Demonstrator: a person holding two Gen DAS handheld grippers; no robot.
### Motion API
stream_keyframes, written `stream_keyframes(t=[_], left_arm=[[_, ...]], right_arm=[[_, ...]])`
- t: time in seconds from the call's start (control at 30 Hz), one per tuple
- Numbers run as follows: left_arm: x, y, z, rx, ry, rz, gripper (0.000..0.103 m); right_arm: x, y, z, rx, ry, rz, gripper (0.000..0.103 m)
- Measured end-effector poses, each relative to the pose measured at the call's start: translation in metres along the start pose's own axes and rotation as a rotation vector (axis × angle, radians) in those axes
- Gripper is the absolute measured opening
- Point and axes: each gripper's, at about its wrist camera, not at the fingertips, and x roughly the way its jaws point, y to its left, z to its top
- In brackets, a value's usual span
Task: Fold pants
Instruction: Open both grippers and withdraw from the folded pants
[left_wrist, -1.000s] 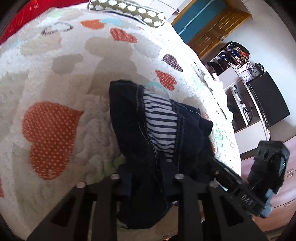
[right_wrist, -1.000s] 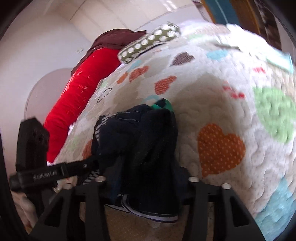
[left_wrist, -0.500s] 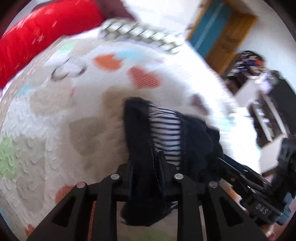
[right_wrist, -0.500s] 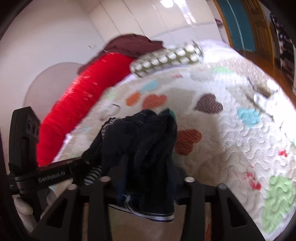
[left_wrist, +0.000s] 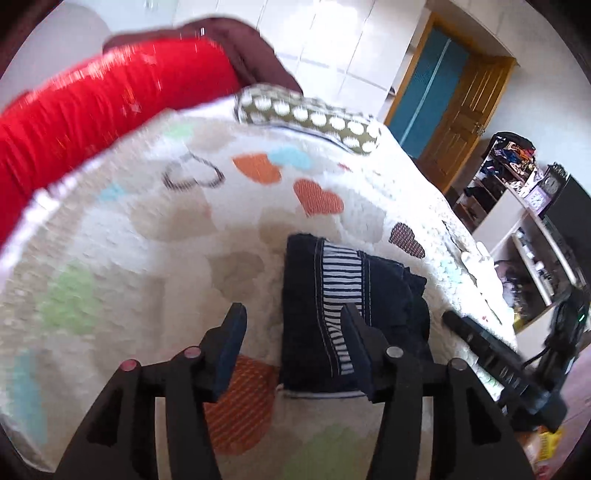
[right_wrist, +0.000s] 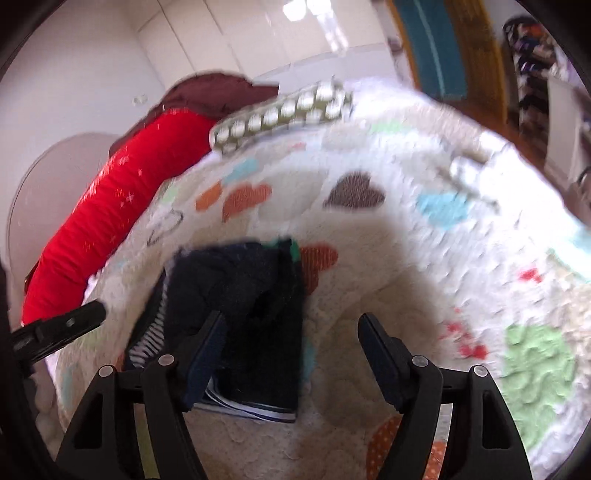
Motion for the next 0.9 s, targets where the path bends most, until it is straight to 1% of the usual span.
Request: stream_keyframes(t=[0.07,0.1,0.13,0.17,0.23,0.27,0.3,0.33,0.37,0.4,0.43,0.47,0.5,0.53,0.57,0.6,0.63,0.67,0.7,0.77,0.87,0.9], left_arm=[[-0.013,-0.003,-0.003,0.015,-0.021,0.022,0.053],[-0.020,-0.003,-0.006,0.016,-0.032,0.030,0.053],[-0.026,-0.004,-0.008,0.017,-0.043,0.037,0.053],[-0.029,-0.006,-0.010,0.018,-0.051,0.041,0.055],[-0.037,-0.010,-0.013,0.023,-0.063,0.047,0.058],[-0.041,-0.011,-0.015,0.025,-0.064,0.046,0.058],[-0.047,-0.012,-0.019,0.027,-0.061,0.045,0.058],[-0.049,-0.013,-0.021,0.027,-0.057,0.044,0.058],[-0.052,-0.015,-0.023,0.028,-0.054,0.044,0.058],[-0.056,-0.015,-0.025,0.030,-0.055,0.044,0.058],[-0.061,-0.016,-0.027,0.034,-0.062,0.045,0.058],[-0.066,-0.016,-0.029,0.039,-0.071,0.050,0.061],[-0.071,-0.017,-0.031,0.047,-0.085,0.059,0.063],[-0.076,-0.017,-0.033,0.057,-0.107,0.074,0.069],[-0.080,-0.019,-0.034,0.063,-0.123,0.086,0.072],[-0.085,-0.020,-0.036,0.069,-0.142,0.098,0.073],[-0.090,-0.022,-0.038,0.076,-0.160,0.107,0.075],[-0.093,-0.024,-0.039,0.081,-0.171,0.112,0.076],[-0.097,-0.026,-0.040,0.091,-0.187,0.119,0.076],[-0.105,-0.032,-0.043,0.113,-0.225,0.145,0.081],[-0.124,-0.041,-0.050,0.142,-0.311,0.194,0.090],[-0.131,-0.044,-0.052,0.148,-0.343,0.210,0.091]], right_arm=[[-0.012,0.011,0.006,-0.019,-0.050,0.007,0.069],[-0.015,0.017,0.010,-0.015,-0.057,0.028,0.068],[-0.014,0.022,0.012,-0.005,-0.050,0.068,0.067],[-0.009,0.027,0.014,0.011,-0.023,0.150,0.064],[0.008,0.032,0.017,0.054,0.018,0.252,0.063],[0.016,0.032,0.018,0.071,0.034,0.276,0.063],[0.034,0.030,0.020,0.105,0.077,0.319,0.064],[0.058,0.025,0.020,0.149,0.140,0.365,0.064],[0.072,0.020,0.018,0.172,0.168,0.376,0.063],[0.083,0.011,0.018,0.194,0.165,0.366,0.055],[0.087,0.001,0.018,0.214,0.135,0.348,0.051],[0.089,-0.008,0.019,0.248,0.136,0.347,0.051],[0.088,-0.016,0.019,0.302,0.143,0.379,0.051],[0.082,-0.020,0.017,0.329,0.139,0.385,0.051],[0.070,-0.023,0.014,0.330,0.130,0.373,0.051],[0.061,-0.023,0.011,0.315,0.121,0.358,0.052],[0.052,-0.023,0.006,0.297,0.113,0.336,0.056],[0.043,-0.023,-0.001,0.277,0.121,0.291,0.068],[0.038,-0.023,-0.009,0.260,0.138,0.242,0.068],[0.019,-0.022,-0.030,0.228,0.124,0.193,0.068],[-0.005,-0.026,-0.055,0.224,0.094,0.169,0.068],[-0.012,-0.027,-0.060,0.223,0.089,0.159,0.069]])
